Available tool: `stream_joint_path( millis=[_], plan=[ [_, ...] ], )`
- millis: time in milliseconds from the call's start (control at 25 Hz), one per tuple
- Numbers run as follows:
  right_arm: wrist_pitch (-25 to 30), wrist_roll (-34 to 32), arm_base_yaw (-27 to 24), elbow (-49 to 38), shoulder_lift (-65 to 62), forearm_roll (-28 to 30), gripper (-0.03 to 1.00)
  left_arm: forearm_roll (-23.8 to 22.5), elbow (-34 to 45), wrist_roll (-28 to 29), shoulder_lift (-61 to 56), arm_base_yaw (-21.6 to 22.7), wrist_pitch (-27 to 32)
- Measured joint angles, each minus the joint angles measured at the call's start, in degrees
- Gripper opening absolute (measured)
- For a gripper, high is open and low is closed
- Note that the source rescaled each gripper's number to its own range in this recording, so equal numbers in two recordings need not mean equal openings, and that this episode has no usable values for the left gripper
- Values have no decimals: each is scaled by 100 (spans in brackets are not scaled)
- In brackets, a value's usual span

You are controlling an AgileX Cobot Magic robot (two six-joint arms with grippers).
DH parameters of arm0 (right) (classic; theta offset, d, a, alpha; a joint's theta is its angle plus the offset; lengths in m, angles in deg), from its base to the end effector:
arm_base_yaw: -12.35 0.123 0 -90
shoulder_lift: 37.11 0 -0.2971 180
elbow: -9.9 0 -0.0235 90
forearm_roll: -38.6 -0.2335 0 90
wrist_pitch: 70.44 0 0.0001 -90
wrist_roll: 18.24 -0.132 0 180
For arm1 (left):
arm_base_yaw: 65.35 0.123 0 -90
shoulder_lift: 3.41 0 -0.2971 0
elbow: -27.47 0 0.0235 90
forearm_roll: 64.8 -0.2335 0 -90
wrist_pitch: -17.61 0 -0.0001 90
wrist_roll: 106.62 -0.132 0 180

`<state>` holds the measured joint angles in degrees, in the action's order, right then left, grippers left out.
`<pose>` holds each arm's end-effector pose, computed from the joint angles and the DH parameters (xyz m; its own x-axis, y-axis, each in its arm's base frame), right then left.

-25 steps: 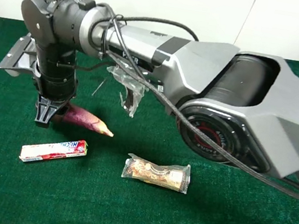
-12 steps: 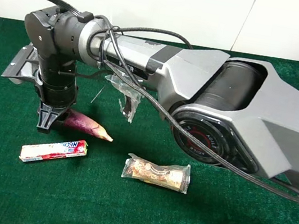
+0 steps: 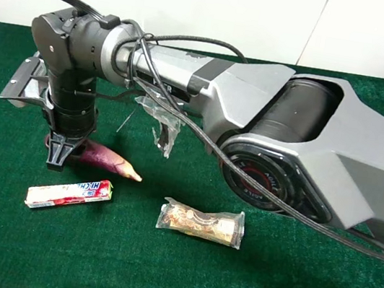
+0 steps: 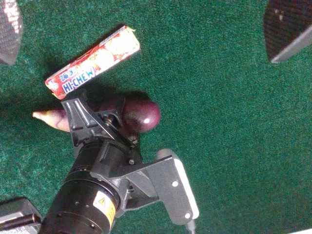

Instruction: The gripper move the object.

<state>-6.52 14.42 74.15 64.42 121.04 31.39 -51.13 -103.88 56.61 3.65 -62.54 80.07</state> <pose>0.2405 0.4801 0.0734 0.0352 -0.9690 -0.2445 -0.9994 -0.0333 -0.0118 0.0006 -0.0277 0.2508 -0.4288 0.1549 -0.8900 0.2183 0.9738 0.0643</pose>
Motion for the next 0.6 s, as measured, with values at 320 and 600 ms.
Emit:
stream_joint_path(
  millis=[320, 600],
  plan=[
    [-38, 49, 0, 0, 0, 80, 86, 0, 0, 0, 0, 0, 0],
    [65, -30, 0, 11, -233, 410, 99, 0, 0, 0, 0, 0, 0]
  ],
)
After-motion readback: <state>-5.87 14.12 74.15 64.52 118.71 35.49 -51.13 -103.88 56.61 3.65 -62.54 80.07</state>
